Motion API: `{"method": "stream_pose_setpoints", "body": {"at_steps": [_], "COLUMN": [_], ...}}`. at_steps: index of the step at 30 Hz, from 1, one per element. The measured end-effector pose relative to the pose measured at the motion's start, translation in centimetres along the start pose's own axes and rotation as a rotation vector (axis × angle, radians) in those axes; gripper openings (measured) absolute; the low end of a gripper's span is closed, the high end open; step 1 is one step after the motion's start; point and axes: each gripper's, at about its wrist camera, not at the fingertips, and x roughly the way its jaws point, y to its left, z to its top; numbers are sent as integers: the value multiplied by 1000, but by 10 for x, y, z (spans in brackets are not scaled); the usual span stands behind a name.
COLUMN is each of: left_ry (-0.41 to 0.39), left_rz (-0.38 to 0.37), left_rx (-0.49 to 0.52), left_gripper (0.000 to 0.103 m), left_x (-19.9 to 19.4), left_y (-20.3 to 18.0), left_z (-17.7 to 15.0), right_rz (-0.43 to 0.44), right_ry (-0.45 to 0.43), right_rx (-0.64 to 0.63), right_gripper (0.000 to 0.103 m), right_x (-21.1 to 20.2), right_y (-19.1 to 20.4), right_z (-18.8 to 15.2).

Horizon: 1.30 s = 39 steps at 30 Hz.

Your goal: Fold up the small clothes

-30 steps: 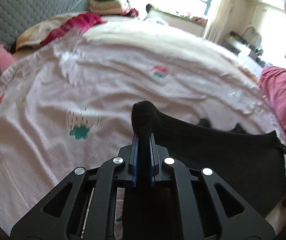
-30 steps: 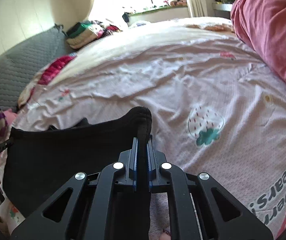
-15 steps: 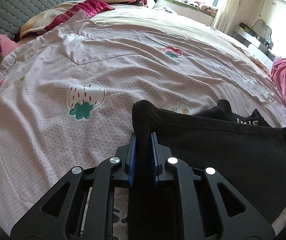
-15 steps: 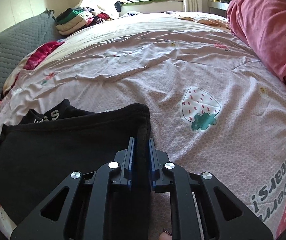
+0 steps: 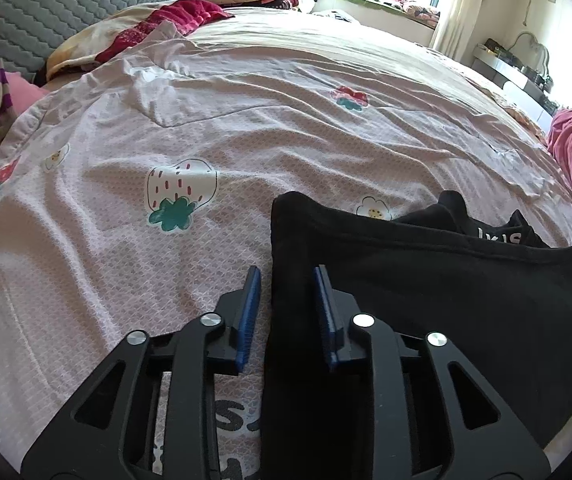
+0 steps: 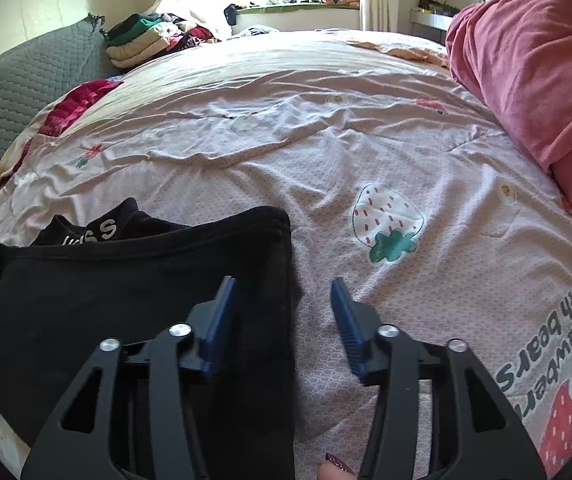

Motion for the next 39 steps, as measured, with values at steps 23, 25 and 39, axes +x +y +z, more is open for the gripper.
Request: {"method": "stream_pose_setpoints", "body": {"at_steps": [23,25,39], "left_ry": [40,75,86], "left_rz": [-94,-92,-135], "left_rx": [148,150,95], "left_gripper": [54,56,62], "left_x": [-72,-67,-74], "left_y": [-50,-50,-37], "left_z": [-58,-69,-82], "right_rz": [158,173,108], "right_ry": [-44,-2,47], "right_rx": [-239,-216,-150], "right_gripper": [68,68,72], "right_x": [-80,-75,-67], "right_y": [68,66,57], "right_z": [-46,-55,-85]}}
